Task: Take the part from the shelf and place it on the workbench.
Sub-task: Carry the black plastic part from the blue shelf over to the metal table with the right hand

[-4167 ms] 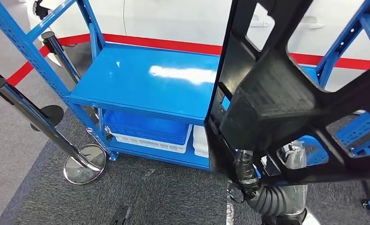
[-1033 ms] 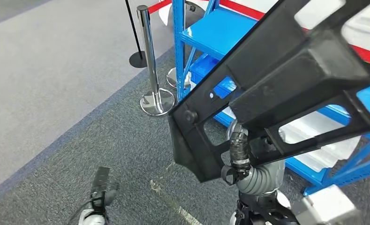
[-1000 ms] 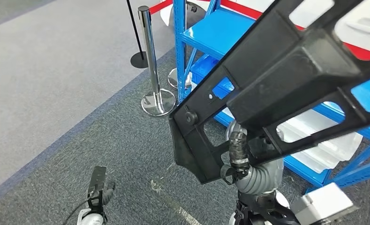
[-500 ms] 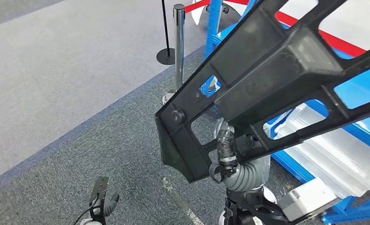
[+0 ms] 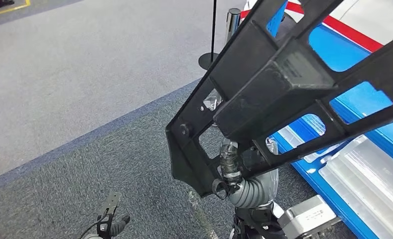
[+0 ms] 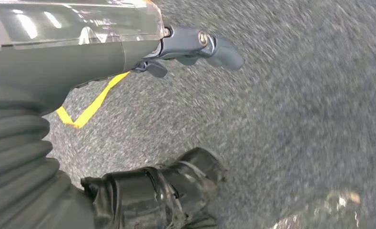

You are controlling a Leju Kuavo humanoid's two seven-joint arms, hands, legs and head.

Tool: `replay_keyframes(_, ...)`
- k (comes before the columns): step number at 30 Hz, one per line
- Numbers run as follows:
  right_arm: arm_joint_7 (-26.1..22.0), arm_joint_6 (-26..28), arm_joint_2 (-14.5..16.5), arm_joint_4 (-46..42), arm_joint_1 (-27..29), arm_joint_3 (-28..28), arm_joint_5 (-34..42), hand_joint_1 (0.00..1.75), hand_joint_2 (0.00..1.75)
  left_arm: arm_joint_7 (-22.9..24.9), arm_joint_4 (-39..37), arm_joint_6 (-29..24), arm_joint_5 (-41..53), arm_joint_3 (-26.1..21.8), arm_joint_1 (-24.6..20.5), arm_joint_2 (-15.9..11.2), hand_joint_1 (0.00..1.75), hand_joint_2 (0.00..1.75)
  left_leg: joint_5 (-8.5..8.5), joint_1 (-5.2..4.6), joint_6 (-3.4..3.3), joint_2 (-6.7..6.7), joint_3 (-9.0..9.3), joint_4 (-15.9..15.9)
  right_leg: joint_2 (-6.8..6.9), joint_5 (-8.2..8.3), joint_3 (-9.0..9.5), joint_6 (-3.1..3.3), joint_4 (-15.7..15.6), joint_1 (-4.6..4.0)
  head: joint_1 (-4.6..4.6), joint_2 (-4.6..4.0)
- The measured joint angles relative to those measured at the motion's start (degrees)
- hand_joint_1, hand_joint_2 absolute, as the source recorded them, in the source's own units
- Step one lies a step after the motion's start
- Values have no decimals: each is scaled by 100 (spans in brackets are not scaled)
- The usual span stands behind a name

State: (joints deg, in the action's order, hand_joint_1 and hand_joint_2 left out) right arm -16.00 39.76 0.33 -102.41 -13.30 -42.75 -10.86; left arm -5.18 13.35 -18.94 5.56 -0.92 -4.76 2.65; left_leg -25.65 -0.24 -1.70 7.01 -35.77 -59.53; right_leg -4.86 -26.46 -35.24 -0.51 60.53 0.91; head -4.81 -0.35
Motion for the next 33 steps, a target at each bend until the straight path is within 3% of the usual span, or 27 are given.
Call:
replay_keyframes(2, 8, 5, -2, -6, 31, 0, -14, 175, 175, -2, -16, 0, 13, 0, 43, -26, 0, 175, -8, 21, 53, 53, -25, -6, 93, 4, 56, 26, -68, 6, 2, 0)
replay_keyframes(4, 5, 6, -2, -19, 44, 1, -20, 175, 175, -7, -31, 4, 27, 0, 70, -40, 0, 175, -137, -1, 115, -192, -109, -245, 230, 7, 131, 76, -130, 37, -43, 0)
replay_keyframes(6, 3, 6, -3, -34, 63, 2, -24, 175, 175, -21, -34, 5, 47, 1, 59, -35, 0, 175, -424, 21, 214, -530, -392, -861, 396, -21, 194, 117, -154, 39, -90, 0)
replay_keyframes(8, 2, 5, -10, -38, 84, 2, -22, 175, 175, -34, -37, 5, 64, 2, 52, -37, 0, 175, -609, 79, 295, -641, -703, -1424, 560, -61, 233, 126, -153, 38, -97, 0)
replay_keyframes(9, 3, 4, -15, -38, 94, 2, -22, 175, 175, -38, -40, 4, 72, 2, 60, -39, 0, 175, -559, 99, 320, -660, -740, -1460, 631, -83, 255, 115, -151, 43, -100, 0)
replay_keyframes(11, 6, -11, -21, -42, 104, 2, -22, 175, 175, -40, -47, 4, 96, 2, 76, -46, 0, 175, -197, 120, 334, -723, -497, -932, 764, -135, 323, 82, -150, 57, -101, 0)
replay_keyframes(13, 9, -42, -23, -56, 103, 2, -22, 175, 175, -41, -50, 10, 123, 9, 74, -49, 0, 175, 79, 80, 292, -923, -128, -204, 880, -188, 390, 31, -157, 46, -101, 0)
replay_keyframes(15, 10, -60, -26, -74, 103, 2, -21, 175, 175, -38, -51, 15, 148, 21, 74, -48, 0, 175, 98, 23, 206, -1023, 2, 64, 970, -219, 426, -27, -176, 16, -96, 0)
replay_keyframes(17, 13, -69, -29, -87, 101, 2, -20, 175, 175, -35, -61, 16, 161, 27, 98, -50, 0, 175, 96, 22, 118, -917, 1, 90, 1036, -246, 457, -90, -200, 2, -91, 0)
replay_keyframes(19, 18, -98, -34, -98, 96, 2, -20, 175, 175, -44, -73, 19, 157, 29, 116, -50, 0, 175, 110, 46, 41, -813, 43, 151, 898, -374, 422, -133, -54, 10, -70, 0)
replay_keyframes(20, 21, -118, -37, -103, 97, 2, -21, 175, 175, -50, -75, 20, 150, 32, 112, -50, 0, 175, 116, 61, 0, -760, 67, 176, 766, -516, 310, -139, 197, 17, -51, 0)
replay_keyframes(22, 30, -146, -49, -106, 113, 2, -24, 175, 175, -58, -77, 23, 131, 34, 97, -48, 0, 175, 107, 53, -52, -643, 76, 177, 560, -842, -88, -128, 973, 13, -23, 0)
replay_keyframes(23, 36, -154, -58, -105, 125, 2, -24, 175, 175, -59, -78, 23, 123, 35, 95, -48, 0, 175, 100, 48, -64, -572, 77, 170, 523, -930, -288, -129, 1313, 11, -16, 0)
replay_keyframes(24, 42, -159, -66, -105, 134, 2, -24, 175, 175, -60, -79, 23, 117, 36, 98, -48, 0, 175, 90, 44, -69, -496, 79, 156, 508, -903, -409, -130, 1469, 11, -16, 0)
replay_keyframes(25, 50, -162, -72, -104, 139, 2, -25, 175, 175, -60, -80, 23, 114, 37, 101, -46, 0, 175, 77, 44, -66, -415, 81, 135, 498, -766, -430, -129, 1408, 15, -16, 0)
replay_keyframes(26, 60, -164, -75, -104, 141, 2, -25, 175, 175, -62, -80, 23, 111, 38, 104, -45, 0, 175, 57, 49, -56, -330, 84, 105, 473, -542, -346, -127, 1133, 23, -15, 0)
replay_keyframes(28, 81, -169, -77, -105, 141, 2, -28, 175, 175, -66, -81, 21, 107, 42, 99, -42, 0, 175, 3, 56, -5, -167, 52, 6, 242, -182, -77, -120, 407, 65, -11, 0)
replay_keyframes(30, 93, -178, -79, -110, 145, 2, -30, 175, 175, -67, -82, 14, 102, 44, 90, -42, 0, 175, -19, 66, 66, -37, -19, -56, 23, -110, 57, -108, 66, 87, -4, 0)
replay_keyframes(32, 95, -204, -79, -115, 138, 2, -28, 175, 175, -65, -85, 8, 78, 44, 102, -45, 0, 175, 9, 92, 139, 79, -63, -36, 67, -112, 70, -63, 36, 77, 3, 0)
replay_keyframes(33, 95, -218, -75, -116, 127, 2, -26, 175, 175, -61, -87, 4, 62, 44, 115, -48, 0, 175, 6, 96, 170, 57, -79, -47, 131, -101, 90, -32, 5, 79, 6, 0)
